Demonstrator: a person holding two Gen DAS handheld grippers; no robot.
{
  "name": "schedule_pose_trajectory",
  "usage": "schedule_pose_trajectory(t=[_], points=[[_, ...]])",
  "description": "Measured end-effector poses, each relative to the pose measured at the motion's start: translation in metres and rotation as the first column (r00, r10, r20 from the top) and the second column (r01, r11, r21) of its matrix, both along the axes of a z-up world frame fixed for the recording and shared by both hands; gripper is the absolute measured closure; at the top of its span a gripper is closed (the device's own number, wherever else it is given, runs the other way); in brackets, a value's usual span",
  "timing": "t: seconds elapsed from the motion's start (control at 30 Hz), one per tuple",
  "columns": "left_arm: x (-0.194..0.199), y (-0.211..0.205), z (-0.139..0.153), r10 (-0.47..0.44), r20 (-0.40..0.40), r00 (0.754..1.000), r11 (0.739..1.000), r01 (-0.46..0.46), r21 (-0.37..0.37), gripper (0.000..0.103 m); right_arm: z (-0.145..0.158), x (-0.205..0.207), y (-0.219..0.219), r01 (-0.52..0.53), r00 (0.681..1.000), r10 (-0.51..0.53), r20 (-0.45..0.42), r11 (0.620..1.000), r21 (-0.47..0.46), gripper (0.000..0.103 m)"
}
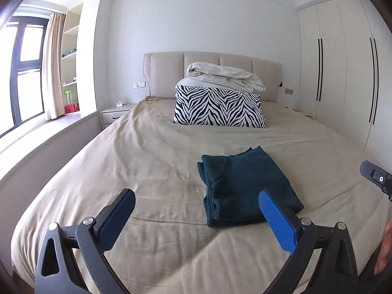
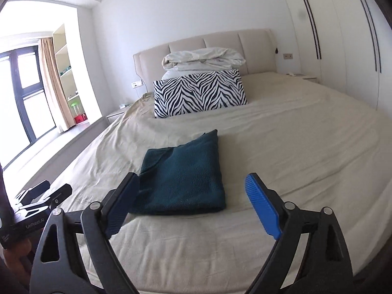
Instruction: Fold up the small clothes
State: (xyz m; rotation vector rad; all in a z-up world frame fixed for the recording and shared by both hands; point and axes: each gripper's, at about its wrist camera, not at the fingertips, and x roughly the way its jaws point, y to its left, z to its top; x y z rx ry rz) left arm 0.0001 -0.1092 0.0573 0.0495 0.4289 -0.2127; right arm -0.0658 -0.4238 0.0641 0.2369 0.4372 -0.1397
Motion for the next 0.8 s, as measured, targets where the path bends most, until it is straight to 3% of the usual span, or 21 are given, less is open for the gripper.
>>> schedule_pose_trajectory(t=[0.1, 0.2, 0.3, 0.43, 0.53, 0.8], points=[[-0.016, 0.0, 0.033, 0.04, 0.063, 0.997, 0.999, -0.042, 0.025, 0.0, 0.027, -0.032, 0.015, -0.015, 0.999, 0.02, 0.051, 0.996, -0.09, 0.006], [-0.03, 0.005, 0.06, 0.055, 0.097, 0.994, 0.998, -0.054, -0.012, 0.0, 0.054, -0.053, 0.033, -0.018, 0.996, 0.034, 0.082, 0.983, -0.185, 0.005], [-0.036, 0.007, 0.071, 0.068, 0.095, 0.993, 0.997, -0.065, -0.036, 0.0, 0.08, -0.072, 0.037, -0.042, 0.993, 0.058, 0.105, 0.989, -0.144, 0.003], [-0.028, -0.001, 0.058, 0.054, 0.004, 0.999, 0.998, -0.054, 0.022, 0.0, 0.096, -0.073, 0.034, -0.033, 0.996, 0.04, 0.079, 0.995, -0.093, 0.0], [-0.02, -0.004, 0.038, 0.072, -0.11, 0.991, 0.997, -0.071, 0.014, 0.0, 0.095, -0.075, 0.034, -0.015, 0.999, 0.018, 0.036, 0.996, -0.088, 0.0], [-0.015, -0.01, -0.009, 0.073, -0.262, 0.962, 0.997, -0.063, 0.047, 0.0, 0.061, -0.059, 0.035, 0.048, 0.994, -0.06, -0.087, 0.99, -0.133, 0.0]])
